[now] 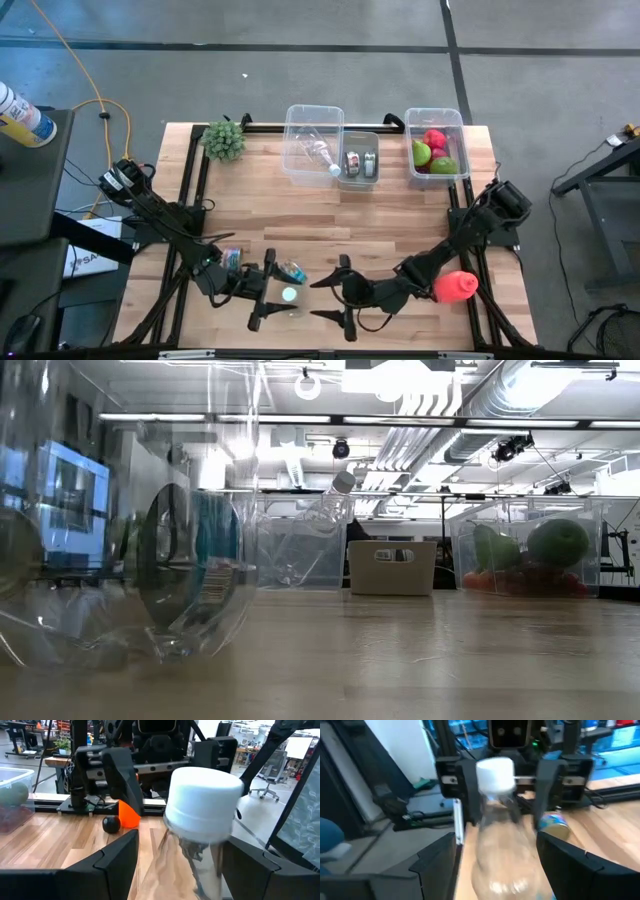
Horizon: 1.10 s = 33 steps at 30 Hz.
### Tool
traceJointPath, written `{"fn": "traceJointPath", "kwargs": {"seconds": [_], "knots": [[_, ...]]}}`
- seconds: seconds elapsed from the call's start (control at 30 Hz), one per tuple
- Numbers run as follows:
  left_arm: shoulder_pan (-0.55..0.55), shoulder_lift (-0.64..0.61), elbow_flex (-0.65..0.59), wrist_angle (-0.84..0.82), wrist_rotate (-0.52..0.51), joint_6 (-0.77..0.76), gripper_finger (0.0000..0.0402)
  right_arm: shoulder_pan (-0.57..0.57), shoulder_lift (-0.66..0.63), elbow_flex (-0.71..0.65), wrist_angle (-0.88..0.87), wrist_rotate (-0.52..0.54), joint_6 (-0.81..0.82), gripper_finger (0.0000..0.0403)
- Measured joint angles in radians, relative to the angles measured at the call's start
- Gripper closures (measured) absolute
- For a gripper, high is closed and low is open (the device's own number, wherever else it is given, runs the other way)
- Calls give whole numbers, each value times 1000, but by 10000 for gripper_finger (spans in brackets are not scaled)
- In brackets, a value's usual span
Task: Pick & Place Food Item
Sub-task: Put the transparent bottle into the left transparent bin
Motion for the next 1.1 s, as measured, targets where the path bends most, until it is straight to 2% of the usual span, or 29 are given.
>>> {"fn": "traceJointPath", "kwargs": {"seconds": [0.17, 0.37, 0.53, 1.1], "knots": [[1, 0, 0, 1, 0, 0, 156, -20, 61, 0, 76, -13, -33, 137], [-4, 0, 0, 1, 0, 0, 156, -24, 64, 0, 100, -14, -46, 137], [-3, 0, 0, 1, 0, 1, 156, -23, 64, 0, 161, -82, -89, 137], [-3, 0, -1, 16, 3, 77, 156, -46, 64, 0, 164, -164, -92, 137]]}}
